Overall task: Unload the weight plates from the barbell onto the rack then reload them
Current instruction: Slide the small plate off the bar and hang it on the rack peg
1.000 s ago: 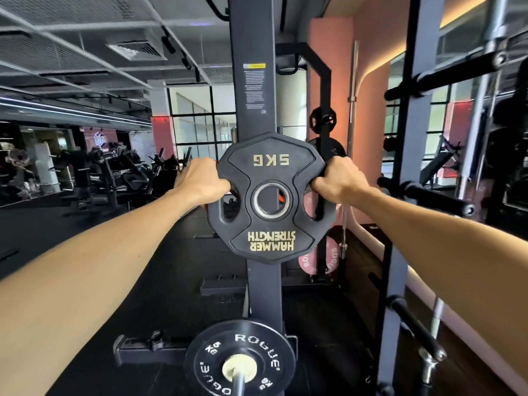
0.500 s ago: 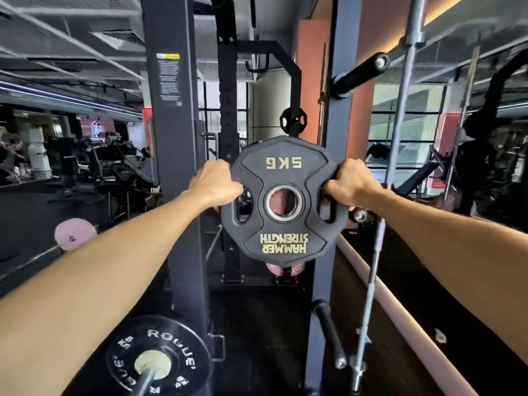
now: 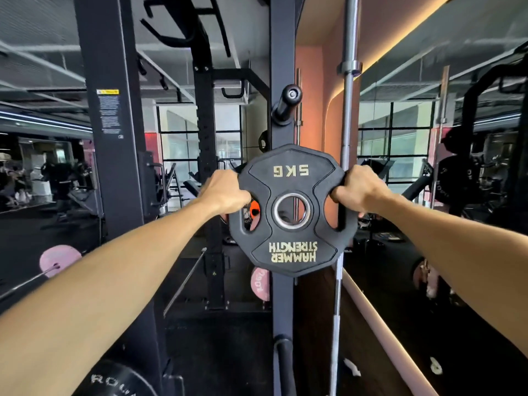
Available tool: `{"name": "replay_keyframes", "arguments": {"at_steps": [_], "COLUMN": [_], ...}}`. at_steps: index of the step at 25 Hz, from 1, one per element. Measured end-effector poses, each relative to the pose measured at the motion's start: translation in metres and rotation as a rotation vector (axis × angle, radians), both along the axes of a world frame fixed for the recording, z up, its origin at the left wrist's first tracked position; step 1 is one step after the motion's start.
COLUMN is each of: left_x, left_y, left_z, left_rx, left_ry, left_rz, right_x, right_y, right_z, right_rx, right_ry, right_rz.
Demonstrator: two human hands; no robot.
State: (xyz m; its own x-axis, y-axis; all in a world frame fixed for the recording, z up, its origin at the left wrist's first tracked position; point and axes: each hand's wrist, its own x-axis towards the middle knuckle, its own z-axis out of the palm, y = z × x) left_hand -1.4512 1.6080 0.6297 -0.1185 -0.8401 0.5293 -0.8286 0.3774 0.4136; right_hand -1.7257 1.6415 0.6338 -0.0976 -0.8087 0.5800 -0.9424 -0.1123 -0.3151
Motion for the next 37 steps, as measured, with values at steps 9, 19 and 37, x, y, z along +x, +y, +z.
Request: {"name": "replay_keyframes", "arguments": {"at_steps": [9,19,37], "left_x": [-0.022,-0.028,-0.047], "left_y": [-0.045,-0.091,-0.279], "left_z": [0.117,0.222,0.214], "left_rx": [-0.191,-0.362,-0.338], "left_ry": [-0.039,0.014,0.038], "left_rz": [0.070,0.064,0.179], "right_x": [-0.026,-0.028,-0.043], "right_y": [-0.052,-0.102,-0.298], "right_z": [0.108,0.214,0.211], "right_rx": [-0.165,-0.313,-0.332], "right_ry": [-0.038,-0.049,-0.029], "right_rz": [0.034,0.041,-0.002]}}
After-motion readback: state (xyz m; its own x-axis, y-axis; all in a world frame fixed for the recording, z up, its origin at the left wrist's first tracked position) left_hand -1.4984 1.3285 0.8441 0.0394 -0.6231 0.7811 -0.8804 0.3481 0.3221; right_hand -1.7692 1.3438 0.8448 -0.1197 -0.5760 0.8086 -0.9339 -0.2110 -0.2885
